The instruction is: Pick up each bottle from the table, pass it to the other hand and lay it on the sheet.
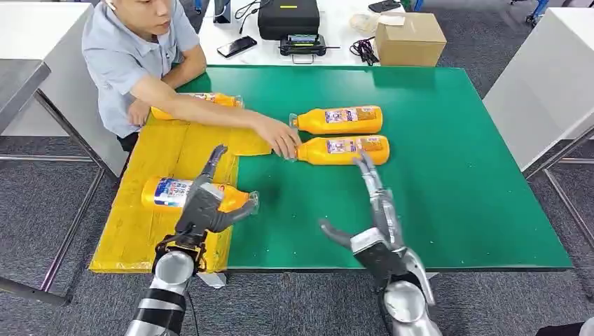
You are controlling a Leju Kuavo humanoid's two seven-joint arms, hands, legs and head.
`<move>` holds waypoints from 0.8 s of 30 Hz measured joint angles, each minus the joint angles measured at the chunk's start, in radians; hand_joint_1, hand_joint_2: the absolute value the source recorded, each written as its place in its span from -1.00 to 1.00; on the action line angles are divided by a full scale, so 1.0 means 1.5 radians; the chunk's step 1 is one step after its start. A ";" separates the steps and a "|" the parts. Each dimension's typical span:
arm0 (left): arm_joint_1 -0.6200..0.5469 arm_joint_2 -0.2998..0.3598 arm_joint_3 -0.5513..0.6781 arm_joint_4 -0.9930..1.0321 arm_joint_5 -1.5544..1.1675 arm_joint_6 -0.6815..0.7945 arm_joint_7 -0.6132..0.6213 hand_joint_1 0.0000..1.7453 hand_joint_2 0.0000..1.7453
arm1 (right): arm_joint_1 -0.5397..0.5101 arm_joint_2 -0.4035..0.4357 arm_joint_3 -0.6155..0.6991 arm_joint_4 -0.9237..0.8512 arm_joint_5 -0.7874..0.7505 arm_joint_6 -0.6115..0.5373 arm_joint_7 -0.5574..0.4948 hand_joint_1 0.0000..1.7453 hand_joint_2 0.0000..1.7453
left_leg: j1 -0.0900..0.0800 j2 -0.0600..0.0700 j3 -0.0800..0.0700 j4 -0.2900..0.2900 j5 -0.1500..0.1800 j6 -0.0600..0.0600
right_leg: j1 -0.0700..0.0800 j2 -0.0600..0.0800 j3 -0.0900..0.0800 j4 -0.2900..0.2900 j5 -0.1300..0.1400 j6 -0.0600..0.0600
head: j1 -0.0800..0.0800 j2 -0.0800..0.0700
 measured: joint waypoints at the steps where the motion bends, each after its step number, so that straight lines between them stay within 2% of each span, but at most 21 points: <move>1: 0.008 -0.001 0.002 -0.014 0.027 -0.011 0.001 -1.00 1.00 | 0.007 0.008 -0.025 -0.008 -0.011 0.009 0.000 -1.00 -1.00 | 0.000 0.000 0.000 0.000 0.000 0.000 | 0.000 0.000 0.000 0.000 0.000 0.000 | 0.000 0.000; 2: 0.017 -0.002 0.002 -0.027 0.052 -0.021 -0.001 -1.00 1.00 | 0.014 0.016 -0.051 -0.015 -0.019 0.018 0.000 -1.00 1.00 | 0.000 0.000 0.000 0.000 0.000 0.000 | 0.000 0.000 0.000 0.000 0.000 0.000 | 0.000 0.000; 6: 0.050 -0.002 0.003 -0.066 0.121 -0.073 -0.008 -1.00 1.00 | 0.033 0.056 -0.139 -0.033 -0.008 0.012 0.005 -1.00 1.00 | 0.000 0.000 0.000 0.000 -0.001 0.000 | 0.000 0.000 0.000 0.000 0.000 0.000 | 0.000 0.000; 9: 0.072 -0.003 0.003 -0.084 0.161 -0.092 -0.024 -1.00 1.00 | 0.042 0.080 -0.173 -0.043 0.054 -0.006 0.023 -1.00 1.00 | 0.000 0.000 0.000 0.000 -0.001 0.000 | 0.000 0.000 -0.001 0.000 -0.001 0.000 | 0.000 0.000; 13: 0.094 -0.004 0.003 -0.101 0.227 -0.088 -0.041 -1.00 1.00 | 0.049 0.077 -0.167 -0.044 0.259 -0.099 0.039 -1.00 1.00 | 0.000 0.000 0.000 0.000 -0.001 0.000 | 0.000 0.000 -0.001 0.000 -0.001 0.000 | 0.000 0.000; 17: 0.109 -0.006 0.001 -0.108 0.245 -0.080 -0.046 -1.00 1.00 | 0.050 0.068 -0.156 -0.041 0.319 -0.135 0.053 -1.00 1.00 | 0.000 0.000 0.000 0.000 -0.001 0.000 | 0.000 0.000 0.000 0.000 0.000 0.000 | 0.000 0.000; 24: 0.165 -0.008 -0.032 -0.143 0.226 -0.043 -0.053 -1.00 1.00 | 0.061 0.025 -0.131 -0.035 0.477 -0.194 0.128 -1.00 1.00 | 0.000 0.000 0.000 0.000 -0.001 0.000 | 0.000 0.000 -0.001 0.000 -0.001 0.000 | 0.000 0.000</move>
